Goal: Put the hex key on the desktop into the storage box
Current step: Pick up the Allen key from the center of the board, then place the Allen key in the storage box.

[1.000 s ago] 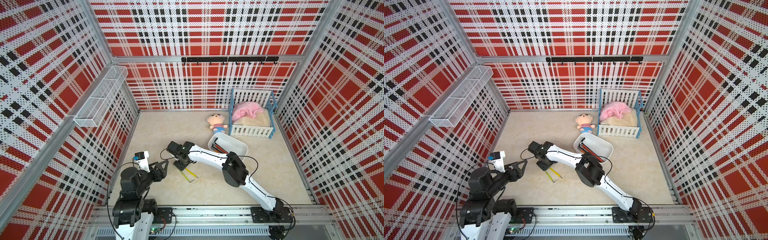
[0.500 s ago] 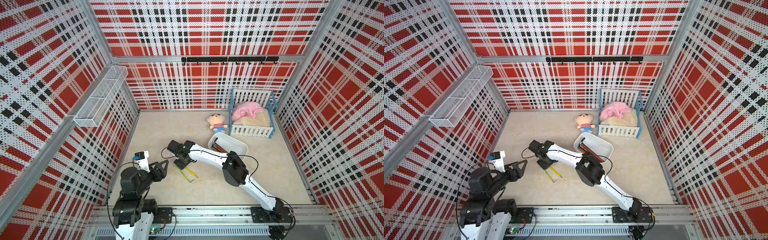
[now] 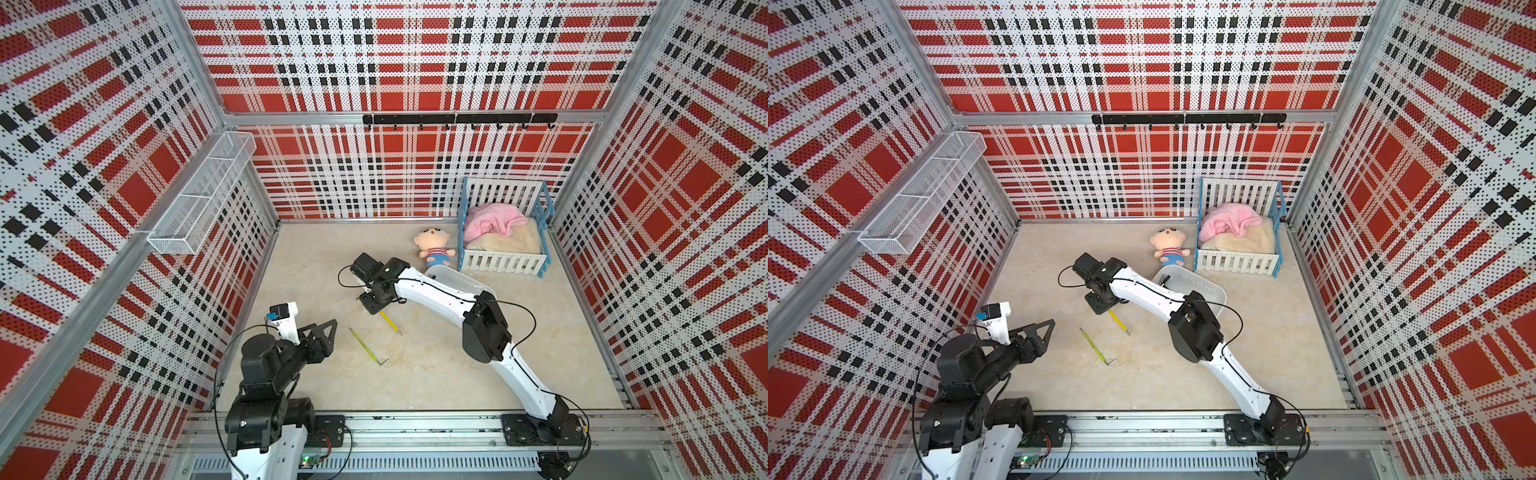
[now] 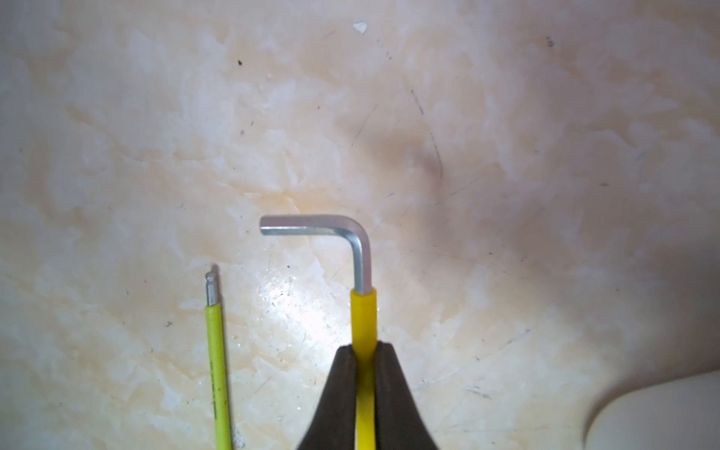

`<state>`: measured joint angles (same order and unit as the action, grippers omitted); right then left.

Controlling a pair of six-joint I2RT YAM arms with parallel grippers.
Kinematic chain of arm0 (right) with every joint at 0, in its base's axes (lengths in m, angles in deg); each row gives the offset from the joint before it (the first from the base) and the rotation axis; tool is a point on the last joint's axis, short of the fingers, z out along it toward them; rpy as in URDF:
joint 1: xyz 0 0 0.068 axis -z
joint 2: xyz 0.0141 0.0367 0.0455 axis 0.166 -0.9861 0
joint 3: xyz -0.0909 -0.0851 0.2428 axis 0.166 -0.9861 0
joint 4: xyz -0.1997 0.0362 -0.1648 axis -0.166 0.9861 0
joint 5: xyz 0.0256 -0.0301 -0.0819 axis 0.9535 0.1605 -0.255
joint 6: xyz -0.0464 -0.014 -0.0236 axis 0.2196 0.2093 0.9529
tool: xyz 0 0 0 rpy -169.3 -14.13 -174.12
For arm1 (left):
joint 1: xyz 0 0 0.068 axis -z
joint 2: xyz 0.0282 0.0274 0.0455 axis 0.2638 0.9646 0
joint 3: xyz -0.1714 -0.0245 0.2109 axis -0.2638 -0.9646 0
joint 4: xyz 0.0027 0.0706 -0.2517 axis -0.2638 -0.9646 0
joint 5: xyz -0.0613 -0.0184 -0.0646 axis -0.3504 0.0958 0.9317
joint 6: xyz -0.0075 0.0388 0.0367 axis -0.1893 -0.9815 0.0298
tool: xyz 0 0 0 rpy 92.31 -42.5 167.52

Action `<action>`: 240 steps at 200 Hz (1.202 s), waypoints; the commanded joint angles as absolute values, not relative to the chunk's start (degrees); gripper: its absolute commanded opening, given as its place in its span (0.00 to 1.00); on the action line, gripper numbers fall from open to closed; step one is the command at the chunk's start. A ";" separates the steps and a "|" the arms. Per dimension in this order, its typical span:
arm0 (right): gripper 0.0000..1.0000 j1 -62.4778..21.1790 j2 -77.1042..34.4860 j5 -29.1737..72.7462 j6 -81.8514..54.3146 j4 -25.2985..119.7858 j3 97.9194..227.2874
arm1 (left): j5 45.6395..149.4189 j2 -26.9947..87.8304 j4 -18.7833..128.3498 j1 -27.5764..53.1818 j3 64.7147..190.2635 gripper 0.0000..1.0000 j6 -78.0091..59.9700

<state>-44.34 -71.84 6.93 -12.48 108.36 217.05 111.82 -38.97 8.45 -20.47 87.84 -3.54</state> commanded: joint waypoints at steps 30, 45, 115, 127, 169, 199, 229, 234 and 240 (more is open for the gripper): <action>0.00 -42.08 -63.65 5.13 -9.89 110.58 215.86 | 111.91 -38.86 9.94 -21.03 87.34 0.73 -3.82; 0.00 -40.95 -60.93 4.88 -9.16 110.36 214.13 | 111.93 -38.78 9.91 -21.01 87.34 0.73 -3.82; 0.00 -30.61 -43.38 6.42 0.08 102.32 192.60 | 111.84 -38.95 9.90 -21.01 87.34 0.74 -3.74; 0.00 -28.64 -41.07 6.17 2.33 101.21 189.23 | 111.80 -39.02 9.87 -21.01 87.34 0.74 -3.65; 0.00 -23.51 -36.54 5.00 9.05 97.94 179.75 | 111.75 -39.03 9.88 -21.01 87.35 0.74 -3.65; 0.00 -22.75 -36.61 3.10 14.01 94.52 173.46 | 111.75 -38.95 9.95 -20.97 87.34 0.73 -3.65; 0.00 -21.66 -38.38 3.51 14.34 92.19 171.51 | 111.66 -38.97 9.95 -21.00 87.34 0.74 -3.64; 0.00 -21.55 -38.64 3.93 14.34 91.88 171.37 | 111.62 -38.95 9.95 -21.01 87.34 0.74 -3.65; 0.00 -21.50 -39.06 4.33 14.33 91.39 171.21 | 111.66 -38.95 9.97 -21.01 87.38 0.74 -3.65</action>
<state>-22.39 -38.35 3.94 12.57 95.98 171.32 111.82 -38.97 8.45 -20.49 87.84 -3.54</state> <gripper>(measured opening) 0.106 0.736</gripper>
